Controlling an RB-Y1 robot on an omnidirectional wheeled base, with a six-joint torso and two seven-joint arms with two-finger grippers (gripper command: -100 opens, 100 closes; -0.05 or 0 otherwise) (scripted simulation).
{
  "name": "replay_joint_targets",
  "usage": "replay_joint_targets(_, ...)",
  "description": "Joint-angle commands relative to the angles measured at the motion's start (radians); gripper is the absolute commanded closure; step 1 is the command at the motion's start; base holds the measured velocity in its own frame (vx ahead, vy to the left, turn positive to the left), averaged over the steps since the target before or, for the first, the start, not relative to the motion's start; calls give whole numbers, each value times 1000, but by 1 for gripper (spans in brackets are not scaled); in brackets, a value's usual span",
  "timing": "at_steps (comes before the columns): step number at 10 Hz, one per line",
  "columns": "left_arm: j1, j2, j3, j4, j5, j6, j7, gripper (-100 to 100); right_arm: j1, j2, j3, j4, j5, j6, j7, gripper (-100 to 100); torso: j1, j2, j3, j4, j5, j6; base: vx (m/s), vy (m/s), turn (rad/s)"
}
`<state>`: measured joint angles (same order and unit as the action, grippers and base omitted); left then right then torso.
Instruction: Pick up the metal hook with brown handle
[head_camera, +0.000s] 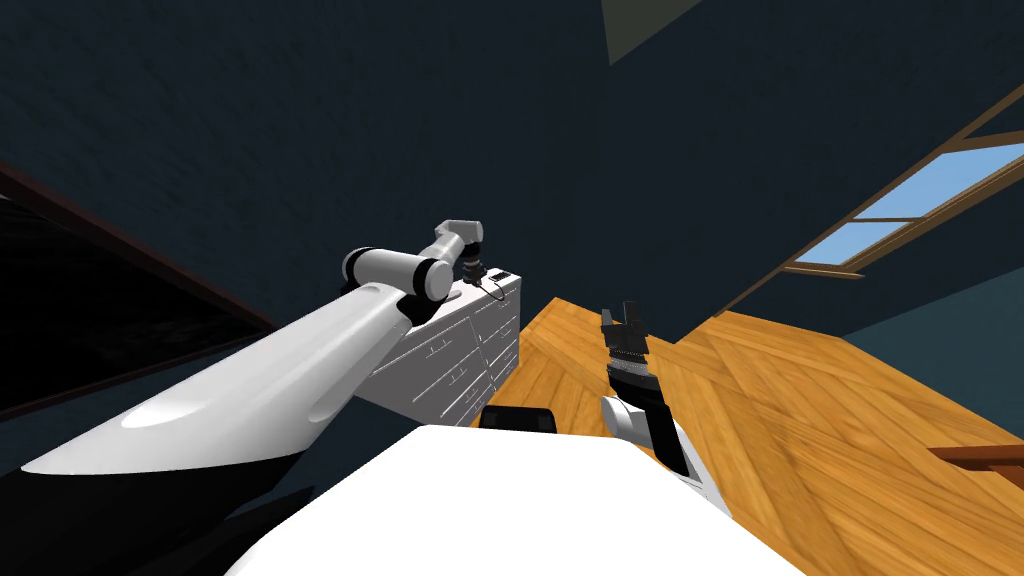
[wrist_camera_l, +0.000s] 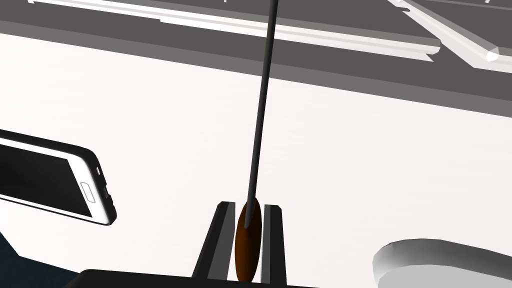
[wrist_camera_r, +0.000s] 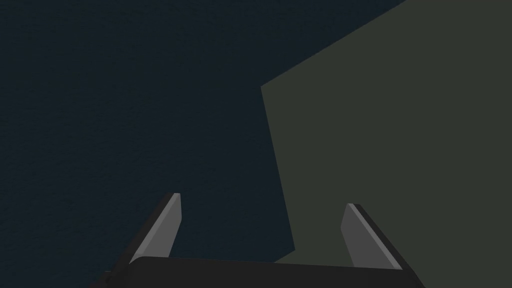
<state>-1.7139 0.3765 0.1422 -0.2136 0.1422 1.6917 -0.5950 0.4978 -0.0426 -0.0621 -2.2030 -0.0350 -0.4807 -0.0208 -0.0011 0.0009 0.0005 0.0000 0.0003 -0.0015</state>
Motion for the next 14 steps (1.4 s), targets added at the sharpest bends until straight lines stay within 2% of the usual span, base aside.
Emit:
replay_joint_targets(1, 32, -1, 1, -50, 1, 46, 2, 100, 0, 0, 0, 0, 0, 0, 0, 0, 0, 0, 0, 0, 0, 0, 4, -11, 13)
replay_joint_targets(2, 23, -1, 1, 9, 1, 30, 2, 100, 0, 0, 0, 0, 0, 0, 0, 0, 0, 0, 0, -1, 0, 0, 3, -7, -3)
replay_joint_targets(3, 32, -1, 1, 3, 1, 40, 2, 100, 0, 0, 0, 0, 0, 0, 0, 0, 1, 0, -1, -2, 1, 0, 11, 0, -8)
replay_joint_targets(4, 32, -1, 1, -39, 1, 46, 2, 100, 0, 0, 0, 0, 0, 0, 0, 0, 1, 1, -2, -5, 2, -1, 0, 0, 0)
replay_joint_targets(6, 32, -1, 1, 23, 1, 45, 2, 100, 0, 0, 0, 0, 0, 0, 0, 0, 2, 2, -3, -8, 4, -2, 3, 2, -3)
replay_joint_targets(7, 0, -1, 1, 101, 1, 16, 2, 100, 0, 0, 0, 0, 0, 0, 0, 0, 3, 4, -4, -11, 5, -3, 8, 5, 9)
replay_joint_targets(9, -1, -1, 1, 124, 1, 15, 2, 100, 0, 0, 0, 0, 0, 0, 0, 0, 3, 7, -6, -20, 9, -4, 5, 1, -9)
replay_joint_targets(10, -67, 24, -3, 140, -4, 16, -12, 100, 0, 0, 0, 0, 0, 0, 0, 0, 4, 9, -8, -25, 11, -5, 12, -19, 19)
replay_joint_targets(11, -67, 24, -3, 136, -4, 16, -12, 100, 0, 0, 0, 0, 0, 0, 0, 0, 4, 9, -7, -24, 11, -5, 27, -20, 19)
replay_joint_targets(12, -92, 32, -5, 139, -6, 40, -17, 100, 0, 0, 0, 0, 0, 0, 0, 0, 3, 9, -7, -24, 11, -5, 27, -19, 12)
replay_joint_targets(14, -104, 36, -6, 138, -7, 51, -20, 100, 0, 0, 0, 0, 0, 0, 0, 0, 3, 9, -8, -25, 11, -5, 12, -17, 6)
